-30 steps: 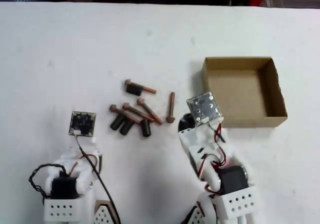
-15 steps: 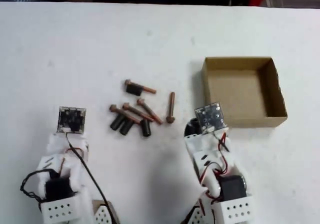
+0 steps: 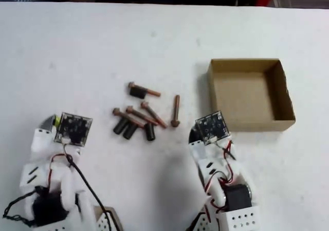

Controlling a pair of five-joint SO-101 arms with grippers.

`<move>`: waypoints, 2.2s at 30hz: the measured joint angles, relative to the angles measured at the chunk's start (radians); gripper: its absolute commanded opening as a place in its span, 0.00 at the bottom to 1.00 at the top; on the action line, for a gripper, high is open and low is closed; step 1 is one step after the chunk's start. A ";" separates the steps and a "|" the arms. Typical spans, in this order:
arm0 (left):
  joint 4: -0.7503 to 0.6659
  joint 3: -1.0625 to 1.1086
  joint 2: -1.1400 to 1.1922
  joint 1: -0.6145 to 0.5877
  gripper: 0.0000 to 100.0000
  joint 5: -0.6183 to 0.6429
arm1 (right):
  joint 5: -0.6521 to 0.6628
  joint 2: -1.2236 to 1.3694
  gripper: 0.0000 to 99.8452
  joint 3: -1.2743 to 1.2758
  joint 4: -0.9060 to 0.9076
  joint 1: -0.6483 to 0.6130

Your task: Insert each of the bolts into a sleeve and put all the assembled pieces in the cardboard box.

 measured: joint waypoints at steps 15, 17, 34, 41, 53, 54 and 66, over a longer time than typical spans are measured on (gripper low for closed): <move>0.021 -0.407 0.821 0.264 0.03 0.094 | -0.049 0.002 0.02 0.061 -0.130 0.002; 0.021 -0.465 0.921 0.305 0.03 0.120 | -0.061 0.002 0.02 0.061 -0.130 0.002; 0.157 -1.043 1.734 0.577 0.03 0.583 | -0.069 0.002 0.02 0.061 -0.130 0.008; 0.204 -1.292 1.993 0.672 0.02 0.752 | -0.069 0.002 0.02 0.061 -0.130 0.009; 0.204 -1.482 2.245 0.692 0.04 1.206 | -0.069 0.002 0.02 0.061 -0.130 0.009; 0.204 -1.494 2.257 0.692 0.06 1.226 | -0.069 0.002 0.02 0.061 -0.130 0.009; 0.204 -1.505 2.277 0.692 0.23 1.363 | -0.069 0.002 0.02 0.061 -0.130 0.009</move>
